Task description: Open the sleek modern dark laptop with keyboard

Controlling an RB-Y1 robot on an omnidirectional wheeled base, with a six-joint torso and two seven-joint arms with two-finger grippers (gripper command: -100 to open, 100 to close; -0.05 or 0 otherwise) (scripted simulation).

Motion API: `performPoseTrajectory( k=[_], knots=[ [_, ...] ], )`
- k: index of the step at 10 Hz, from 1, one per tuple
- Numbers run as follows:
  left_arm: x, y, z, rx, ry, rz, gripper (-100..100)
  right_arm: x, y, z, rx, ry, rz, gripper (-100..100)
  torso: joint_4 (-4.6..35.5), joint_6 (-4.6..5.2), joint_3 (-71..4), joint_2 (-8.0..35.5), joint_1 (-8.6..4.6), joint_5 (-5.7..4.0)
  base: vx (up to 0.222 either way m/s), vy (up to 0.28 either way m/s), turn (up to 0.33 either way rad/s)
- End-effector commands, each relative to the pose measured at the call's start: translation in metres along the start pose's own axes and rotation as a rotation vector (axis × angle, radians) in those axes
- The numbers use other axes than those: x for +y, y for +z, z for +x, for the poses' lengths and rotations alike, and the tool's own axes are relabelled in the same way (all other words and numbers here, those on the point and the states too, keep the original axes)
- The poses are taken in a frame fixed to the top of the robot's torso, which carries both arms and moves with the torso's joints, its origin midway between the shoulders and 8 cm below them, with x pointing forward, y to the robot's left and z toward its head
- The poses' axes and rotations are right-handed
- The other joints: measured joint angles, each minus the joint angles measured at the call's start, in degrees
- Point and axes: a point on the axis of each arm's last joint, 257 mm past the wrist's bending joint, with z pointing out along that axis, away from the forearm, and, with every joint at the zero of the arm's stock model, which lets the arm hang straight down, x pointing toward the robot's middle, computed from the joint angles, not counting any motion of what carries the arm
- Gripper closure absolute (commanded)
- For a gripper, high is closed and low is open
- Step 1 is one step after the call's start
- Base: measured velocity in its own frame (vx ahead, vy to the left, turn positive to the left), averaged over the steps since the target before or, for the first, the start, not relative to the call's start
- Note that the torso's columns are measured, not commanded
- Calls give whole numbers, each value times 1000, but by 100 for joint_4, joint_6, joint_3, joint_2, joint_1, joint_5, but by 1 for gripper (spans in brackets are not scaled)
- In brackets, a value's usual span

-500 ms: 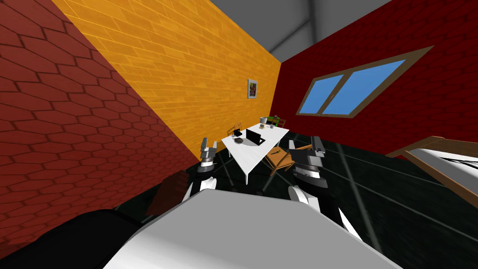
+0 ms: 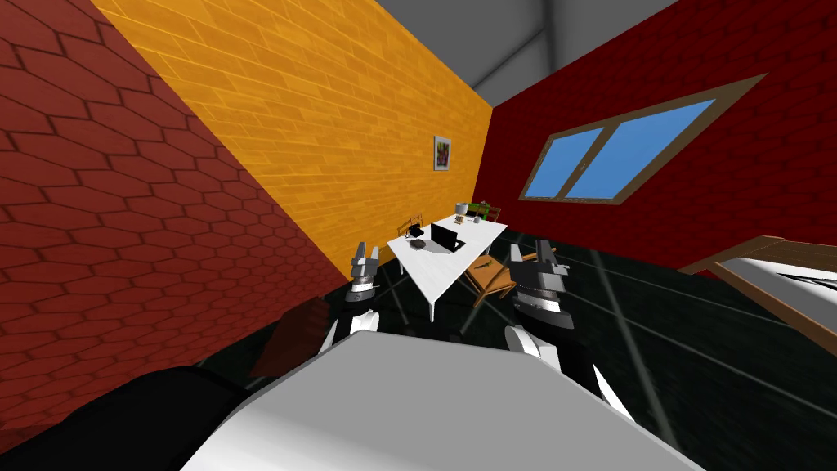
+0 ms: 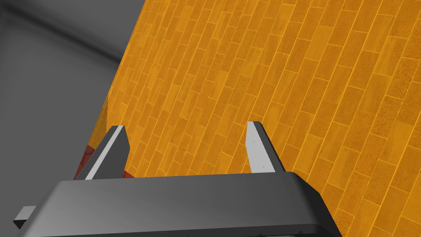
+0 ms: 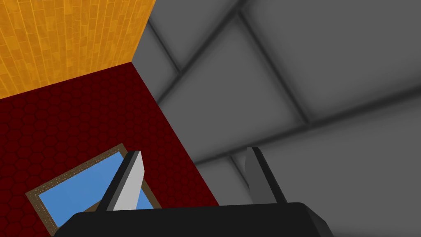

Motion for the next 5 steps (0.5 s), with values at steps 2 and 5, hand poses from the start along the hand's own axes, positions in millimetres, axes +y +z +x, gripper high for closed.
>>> performPoseTrajectory(
  k=[2, 5],
  knots=[
    [0, 0, 0, 0, 0, 0, 0, 0, 0, 0, 0, 0, 0, 0, 846, 0, -1689, 847, 0, 0, 0, 0, 0],
    [0, 0, 0, 0, 0, 0, 0, -2, 4, 7, 47, -40, -2, -100, 2114, 0, -4227, 2116, 0, 0, -5, -13, 35]
  ],
)
